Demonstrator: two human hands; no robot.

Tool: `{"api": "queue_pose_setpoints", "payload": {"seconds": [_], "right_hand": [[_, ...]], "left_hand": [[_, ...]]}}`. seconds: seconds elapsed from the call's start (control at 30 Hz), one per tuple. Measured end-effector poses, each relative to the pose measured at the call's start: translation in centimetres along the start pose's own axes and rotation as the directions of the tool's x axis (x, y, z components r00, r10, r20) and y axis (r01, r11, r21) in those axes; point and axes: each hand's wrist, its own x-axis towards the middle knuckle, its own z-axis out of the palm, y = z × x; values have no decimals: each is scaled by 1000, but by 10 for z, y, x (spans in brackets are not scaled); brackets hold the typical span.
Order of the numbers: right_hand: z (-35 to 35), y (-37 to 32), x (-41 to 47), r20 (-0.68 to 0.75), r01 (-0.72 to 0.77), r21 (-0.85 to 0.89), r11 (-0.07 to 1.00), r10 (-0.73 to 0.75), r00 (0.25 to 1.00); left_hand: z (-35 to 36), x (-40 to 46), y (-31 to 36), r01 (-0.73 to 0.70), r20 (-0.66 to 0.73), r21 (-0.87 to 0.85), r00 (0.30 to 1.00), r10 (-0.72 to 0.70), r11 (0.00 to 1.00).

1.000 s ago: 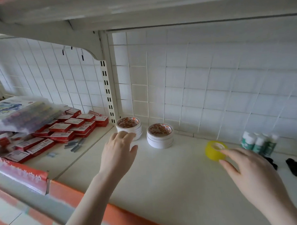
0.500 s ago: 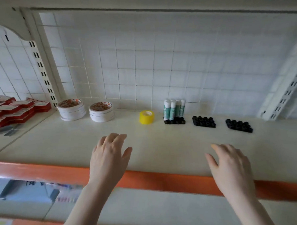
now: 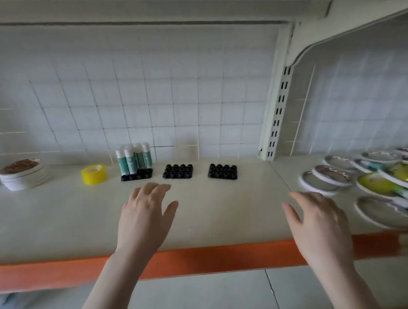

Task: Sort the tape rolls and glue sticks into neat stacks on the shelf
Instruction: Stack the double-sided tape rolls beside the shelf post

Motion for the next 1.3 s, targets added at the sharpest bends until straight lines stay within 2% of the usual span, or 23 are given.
{"api": "queue_pose_setpoints", "payload": {"seconds": [0.23,0.47,0.8,0.93,1.1,1.3], "right_hand": [[-16,165,46,-29,106,30,994,-105,994],[-32,252,60,10,78,57,995,-78,997],[-37,280,56,92,69,102,992,-78,993],[-39,288,53,26,59,86,995,-61,998],[-42,293,48,63,20,86,996,-26,998],[-46,294,46,69,15,87,996,-21,997]], "left_hand": [[89,12,162,46,-16,-87,999,-47,995],[124,21,254,-9,62,-99,998,15,995],[148,34,298,-158,228,-90,958,175,983],[160,48,310,-258,292,-75,918,268,963],[180,59,320,-390,377,-62,843,383,919],[203,63,322,-421,419,-40,816,398,906]]}}
